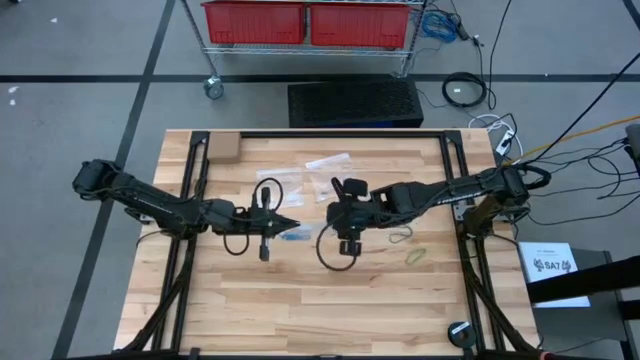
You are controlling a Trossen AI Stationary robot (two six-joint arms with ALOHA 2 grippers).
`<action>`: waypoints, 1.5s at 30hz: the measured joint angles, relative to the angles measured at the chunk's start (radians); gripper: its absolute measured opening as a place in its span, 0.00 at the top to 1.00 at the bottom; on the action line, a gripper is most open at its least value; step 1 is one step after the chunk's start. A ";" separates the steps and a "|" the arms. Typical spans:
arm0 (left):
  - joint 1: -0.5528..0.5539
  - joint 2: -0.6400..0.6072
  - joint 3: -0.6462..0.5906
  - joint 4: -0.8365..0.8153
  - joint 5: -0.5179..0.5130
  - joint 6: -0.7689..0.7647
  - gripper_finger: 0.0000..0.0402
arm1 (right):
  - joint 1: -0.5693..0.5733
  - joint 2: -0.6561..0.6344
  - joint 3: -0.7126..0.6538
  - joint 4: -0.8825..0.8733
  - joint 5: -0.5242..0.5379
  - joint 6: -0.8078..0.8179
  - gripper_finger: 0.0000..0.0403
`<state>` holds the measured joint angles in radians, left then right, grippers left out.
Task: Sort rubber bands
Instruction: Close the transparent zip bag
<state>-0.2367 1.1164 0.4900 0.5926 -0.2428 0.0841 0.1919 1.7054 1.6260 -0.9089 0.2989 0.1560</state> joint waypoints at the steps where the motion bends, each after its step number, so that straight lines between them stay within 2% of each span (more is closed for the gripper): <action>1: 0.000 0.000 0.000 0.000 0.000 0.000 1.00 | -0.009 0.000 0.000 0.029 -0.021 -0.016 0.55; 4: 0.001 0.000 0.000 -0.001 0.000 0.000 1.00 | -0.036 0.007 0.001 0.110 -0.088 -0.062 0.56; 6: 0.001 0.000 0.000 -0.002 0.000 0.000 1.00 | -0.050 0.023 0.001 0.126 -0.092 -0.086 0.61; 8: 0.001 0.000 0.000 -0.003 -0.001 0.000 1.00 | -0.060 0.050 0.001 0.122 -0.090 -0.108 0.70; 11: 0.001 0.000 0.000 -0.008 -0.022 0.003 1.00 | -0.068 0.085 0.001 0.104 -0.089 -0.137 0.92; 13: 0.001 0.001 0.000 -0.015 -0.038 0.004 1.00 | -0.068 0.094 0.001 0.101 -0.061 -0.155 0.97; 21: 0.003 0.001 0.000 -0.058 -0.141 0.009 0.98 | -0.123 0.052 0.001 -0.045 -0.009 -0.151 1.00; 25: 0.009 0.002 0.000 -0.053 -0.162 0.033 0.90 | -0.195 0.029 0.000 -0.166 -0.008 -0.163 1.00; 31: 0.036 0.002 0.001 -0.063 -0.162 0.034 0.75 | -0.323 -0.013 0.001 -0.213 -0.020 -0.236 1.00; 35: 0.046 0.002 0.001 -0.093 -0.162 0.027 0.68 | -0.424 -0.031 0.002 -0.291 -0.082 -0.295 1.00; 42: 0.048 0.002 0.001 -0.167 -0.207 0.025 0.67 | -0.568 -0.036 0.002 -0.465 -0.258 -0.448 1.00; 45: 0.048 0.002 0.001 -0.181 -0.207 0.002 0.67 | -0.623 -0.036 0.002 -0.500 -0.273 -0.514 1.00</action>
<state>-0.1890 1.1179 0.4908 0.4117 -0.4500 0.0864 -0.4315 1.6695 1.6276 -1.4091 0.0257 -0.3579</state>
